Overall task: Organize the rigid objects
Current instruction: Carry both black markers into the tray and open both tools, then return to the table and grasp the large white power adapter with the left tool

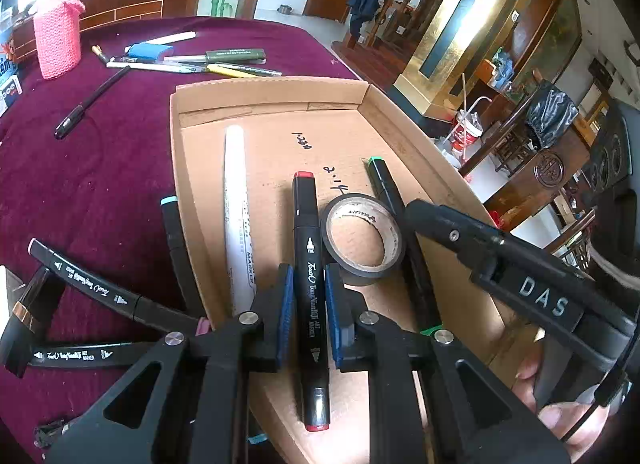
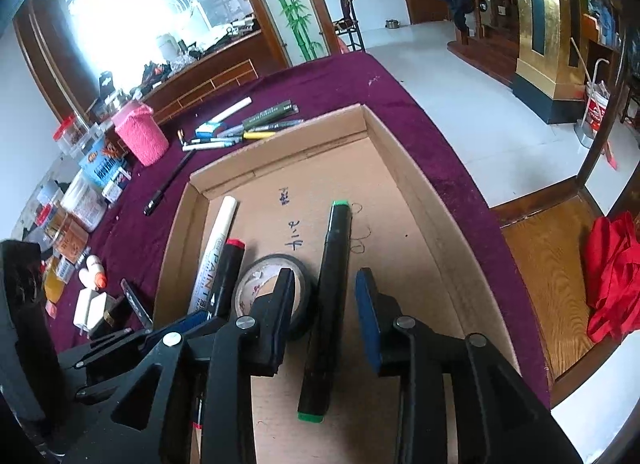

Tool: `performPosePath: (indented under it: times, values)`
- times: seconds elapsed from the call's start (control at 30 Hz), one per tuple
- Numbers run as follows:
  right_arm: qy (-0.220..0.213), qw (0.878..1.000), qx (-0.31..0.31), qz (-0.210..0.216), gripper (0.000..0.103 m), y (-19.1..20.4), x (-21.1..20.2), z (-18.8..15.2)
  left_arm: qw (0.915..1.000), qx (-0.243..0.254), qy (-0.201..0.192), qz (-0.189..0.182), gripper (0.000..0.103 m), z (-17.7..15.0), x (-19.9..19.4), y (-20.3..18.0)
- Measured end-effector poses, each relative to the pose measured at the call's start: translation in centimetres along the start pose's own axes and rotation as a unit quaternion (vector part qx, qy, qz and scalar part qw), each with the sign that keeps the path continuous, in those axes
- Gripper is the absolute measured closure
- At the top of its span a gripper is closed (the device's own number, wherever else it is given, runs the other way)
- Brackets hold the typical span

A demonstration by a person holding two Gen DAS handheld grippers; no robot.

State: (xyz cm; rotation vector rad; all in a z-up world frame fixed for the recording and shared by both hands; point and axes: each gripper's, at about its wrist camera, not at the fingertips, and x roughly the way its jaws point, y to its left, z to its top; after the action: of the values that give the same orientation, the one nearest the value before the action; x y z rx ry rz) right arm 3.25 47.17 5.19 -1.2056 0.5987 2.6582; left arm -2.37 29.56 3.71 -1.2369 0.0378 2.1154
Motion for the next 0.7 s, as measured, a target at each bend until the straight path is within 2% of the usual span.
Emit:
performPosePath:
  times: [0.03,0.07,0.1,0.17,0.33,0.53,0.7]
  values:
    - [-0.002,1.0,0.001,-0.001,0.075,0.0,-0.1,0.0,1.0,-0.003,0.0,0.001,0.09,0.0,-0.2,0.0]
    - [-0.005,1.0,0.003,-0.001,0.075,-0.1,-0.2,0.1,1.0,-0.004,0.0,0.002,0.084,0.1,-0.3,0.2]
    - [-0.009,1.0,0.004,0.001,0.075,-0.1,-0.3,0.1,1.0,-0.007,-0.004,0.005,0.075,0.1,-0.7,0.2]
    - [-0.014,1.0,0.006,0.007,0.075,0.0,-0.6,0.2,0.9998,-0.007,-0.018,0.006,0.065,0.2,-1.8,0.2]
    - [-0.019,1.0,0.004,0.015,0.075,0.3,-0.7,0.1,0.9985,0.001,-0.052,0.015,0.064,0.3,-5.0,0.3]
    - [-0.019,1.0,0.002,0.019,0.075,0.5,-0.7,0.1,0.9989,-0.008,-0.042,0.019,0.064,-0.1,-7.2,1.8]
    - [-0.02,1.0,0.004,0.023,0.075,0.4,-0.7,0.0,0.9981,-0.037,-0.02,0.044,0.064,-0.7,-9.7,5.3]
